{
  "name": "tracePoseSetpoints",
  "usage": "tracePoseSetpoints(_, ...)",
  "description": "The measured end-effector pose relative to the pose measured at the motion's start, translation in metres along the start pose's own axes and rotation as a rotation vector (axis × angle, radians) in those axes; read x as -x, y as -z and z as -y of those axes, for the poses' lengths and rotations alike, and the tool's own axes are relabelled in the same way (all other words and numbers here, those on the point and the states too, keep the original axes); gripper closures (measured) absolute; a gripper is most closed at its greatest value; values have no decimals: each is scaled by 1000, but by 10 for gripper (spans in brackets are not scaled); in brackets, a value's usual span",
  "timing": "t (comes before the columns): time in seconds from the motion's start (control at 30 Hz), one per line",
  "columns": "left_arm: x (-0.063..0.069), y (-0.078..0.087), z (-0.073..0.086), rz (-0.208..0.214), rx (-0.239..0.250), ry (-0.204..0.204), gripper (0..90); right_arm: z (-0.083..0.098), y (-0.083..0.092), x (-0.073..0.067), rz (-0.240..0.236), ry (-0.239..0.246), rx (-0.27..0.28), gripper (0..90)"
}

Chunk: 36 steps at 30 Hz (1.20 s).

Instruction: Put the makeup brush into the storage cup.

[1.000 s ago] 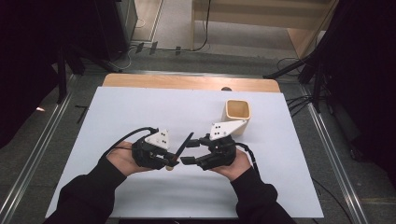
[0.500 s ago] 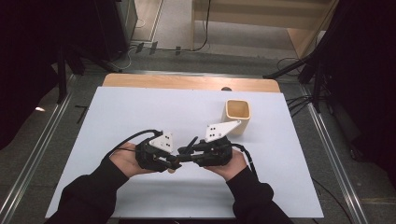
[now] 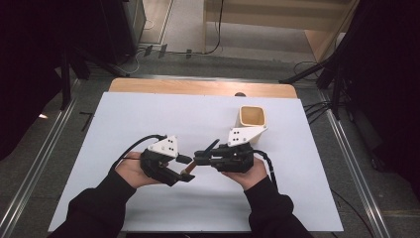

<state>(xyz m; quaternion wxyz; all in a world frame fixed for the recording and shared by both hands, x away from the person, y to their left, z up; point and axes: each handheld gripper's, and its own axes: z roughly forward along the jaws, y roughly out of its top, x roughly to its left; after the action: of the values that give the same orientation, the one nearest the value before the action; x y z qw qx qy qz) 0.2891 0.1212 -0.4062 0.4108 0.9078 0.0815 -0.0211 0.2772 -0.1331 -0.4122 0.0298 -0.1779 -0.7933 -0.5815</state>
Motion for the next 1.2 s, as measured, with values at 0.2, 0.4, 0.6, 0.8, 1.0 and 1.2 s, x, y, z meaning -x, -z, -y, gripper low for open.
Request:
tracePoseSetpoints(0.2, 1, 3, 6, 30, 128, 35, 406, 3, 11, 2, -10, -39, 78, 790)
tracePoseSetpoints(0.4, 6, 3, 10, 35, 218, 31, 348, 9, 16, 2, -33, -74, 136, 790)
tracePoseSetpoints(0.6, 8, 1, 9, 23, 250, 29, 364, 10, 17, 2, -54, -88, 177, 790)
tracePoseSetpoints(0.8, 9, 3, 10, 31, 282, 36, 530, 12, 17, 3, -72, -103, 204, 790)
tracePoseSetpoints(1.0, 8, 5, 10, 47, 302, 53, 694, 12, 16, 3, -76, -113, 214, 790)
tracePoseSetpoints(1.2, 7, 5, 9, 37, 287, 40, 772, 13, 14, 4, -89, -122, 212, 790)
